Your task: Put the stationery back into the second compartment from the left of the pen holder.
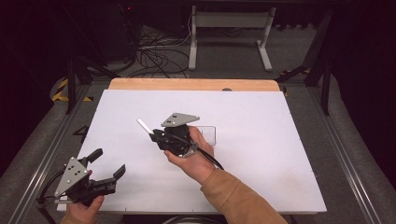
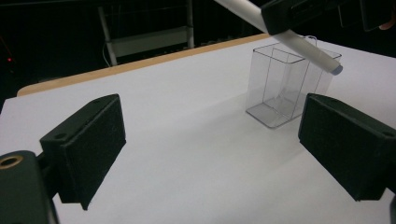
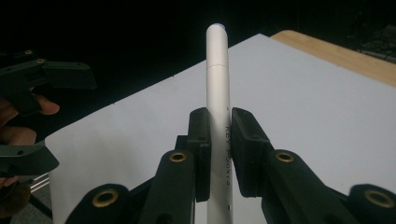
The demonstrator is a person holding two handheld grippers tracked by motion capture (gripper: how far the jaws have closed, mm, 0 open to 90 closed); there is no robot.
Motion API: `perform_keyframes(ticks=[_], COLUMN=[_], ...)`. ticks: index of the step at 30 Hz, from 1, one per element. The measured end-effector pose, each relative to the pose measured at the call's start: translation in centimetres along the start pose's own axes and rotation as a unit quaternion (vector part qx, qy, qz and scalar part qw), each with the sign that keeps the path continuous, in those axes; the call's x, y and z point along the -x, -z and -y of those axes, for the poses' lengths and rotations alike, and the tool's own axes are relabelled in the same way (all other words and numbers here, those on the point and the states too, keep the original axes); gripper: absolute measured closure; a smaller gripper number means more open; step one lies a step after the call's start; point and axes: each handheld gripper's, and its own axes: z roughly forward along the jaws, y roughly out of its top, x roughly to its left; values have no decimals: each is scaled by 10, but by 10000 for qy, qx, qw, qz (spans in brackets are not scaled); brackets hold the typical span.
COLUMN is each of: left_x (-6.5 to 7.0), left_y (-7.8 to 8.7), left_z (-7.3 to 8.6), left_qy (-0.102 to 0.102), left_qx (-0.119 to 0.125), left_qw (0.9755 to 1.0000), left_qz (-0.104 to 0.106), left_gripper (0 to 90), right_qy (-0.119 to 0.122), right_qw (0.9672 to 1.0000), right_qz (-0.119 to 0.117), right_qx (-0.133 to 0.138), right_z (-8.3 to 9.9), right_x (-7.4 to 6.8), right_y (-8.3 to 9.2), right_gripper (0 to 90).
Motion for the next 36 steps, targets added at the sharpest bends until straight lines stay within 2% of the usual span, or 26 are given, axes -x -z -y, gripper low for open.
perform_keyframes(ticks=[4,7,14,16,19,22,28,36], left_x=[0,0,1,1,1,1,1,2], left_y=[0,-1,-1,-1,-1,-1,-2,-2], left_z=[0,0,0,0,0,0,0,0], left_qy=[-13,-9,-6,-11,2,-5,4,0], left_qx=[3,-3,-3,-2,1,-1,0,-18], left_qw=[10000,10000,10000,10000,10000,10000,10000,10000], left_qz=[6,-1,-3,-4,-1,-6,-4,-10], left_gripper=[81,82,82,81,82,82,82,82], right_qy=[168,159,320,412,487,637,661,842], right_qw=[9995,9988,9963,9951,9911,9901,9888,9865], right_qz=[-141,-333,-507,-560,-799,-734,-645,-497], right_qx=[208,316,620,710,941,1013,1173,1314], right_z=[0,0,3,4,6,8,14,24], right_x=[6,12,26,30,37,42,55,73], right_y=[8,14,25,28,32,36,41,39], right_gripper=[792,792,792,792,792,792,792,792])
